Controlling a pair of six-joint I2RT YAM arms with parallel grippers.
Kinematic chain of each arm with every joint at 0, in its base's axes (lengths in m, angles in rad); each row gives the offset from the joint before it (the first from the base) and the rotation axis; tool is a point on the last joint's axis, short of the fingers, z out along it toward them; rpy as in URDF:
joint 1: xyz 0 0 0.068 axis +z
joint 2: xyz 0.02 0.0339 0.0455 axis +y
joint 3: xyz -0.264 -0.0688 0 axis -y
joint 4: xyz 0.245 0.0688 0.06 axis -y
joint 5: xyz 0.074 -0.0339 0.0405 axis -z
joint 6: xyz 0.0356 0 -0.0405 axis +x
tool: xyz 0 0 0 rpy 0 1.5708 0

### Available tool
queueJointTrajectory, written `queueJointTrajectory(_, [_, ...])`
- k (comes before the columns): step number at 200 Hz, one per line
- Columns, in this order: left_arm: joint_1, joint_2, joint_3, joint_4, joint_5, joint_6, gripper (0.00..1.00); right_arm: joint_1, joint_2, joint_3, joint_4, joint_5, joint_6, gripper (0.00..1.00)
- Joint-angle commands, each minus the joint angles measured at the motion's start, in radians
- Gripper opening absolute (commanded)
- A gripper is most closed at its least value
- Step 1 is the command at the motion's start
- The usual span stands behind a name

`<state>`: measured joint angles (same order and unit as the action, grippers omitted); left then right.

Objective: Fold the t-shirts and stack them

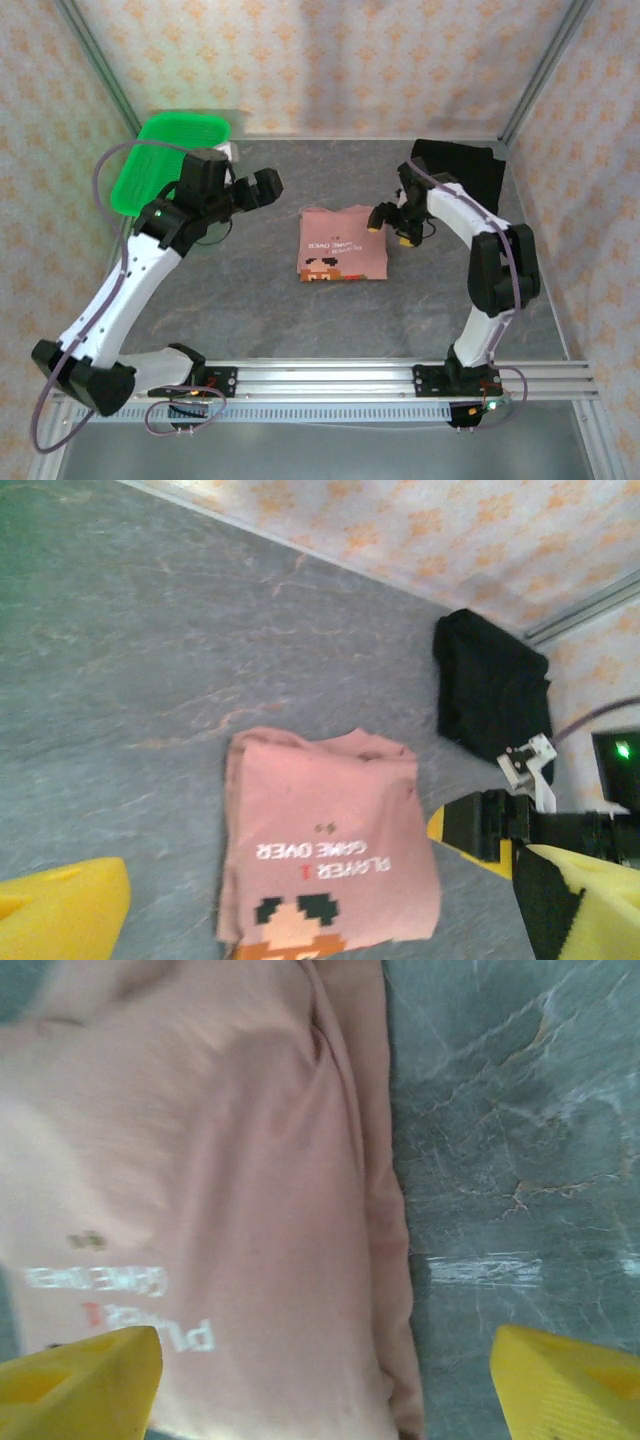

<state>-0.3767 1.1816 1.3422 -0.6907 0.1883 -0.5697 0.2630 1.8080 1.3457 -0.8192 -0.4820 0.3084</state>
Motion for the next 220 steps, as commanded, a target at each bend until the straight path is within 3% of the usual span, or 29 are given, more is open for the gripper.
queueJointTrajectory(1, [0.012, -0.101, -0.057, -0.101, -0.085, 0.07, 1.0, 0.02, 0.067, 0.039, -0.019, 0.084, -0.016, 0.84])
queueJointTrajectory(96, [0.024, -0.418, -0.256, -0.29, -0.199, 0.041, 1.0, 0.12, 0.294, 0.182, 0.025, 0.094, 0.034, 0.67])
queueJointTrajectory(120, [0.024, -0.441, -0.261, -0.313, -0.221, 0.041, 1.0, 0.124, 0.334, 0.186, 0.01, 0.114, 0.043, 0.53])
queueJointTrajectory(175, [0.025, -0.461, -0.261, -0.333, -0.244, 0.041, 1.0, 0.124, 0.284, 0.234, -0.011, 0.221, 0.032, 0.0])
queueJointTrajectory(220, [0.025, -0.474, -0.289, -0.305, -0.254, 0.002, 1.0, 0.124, 0.188, 0.399, -0.146, 0.466, -0.103, 0.0])
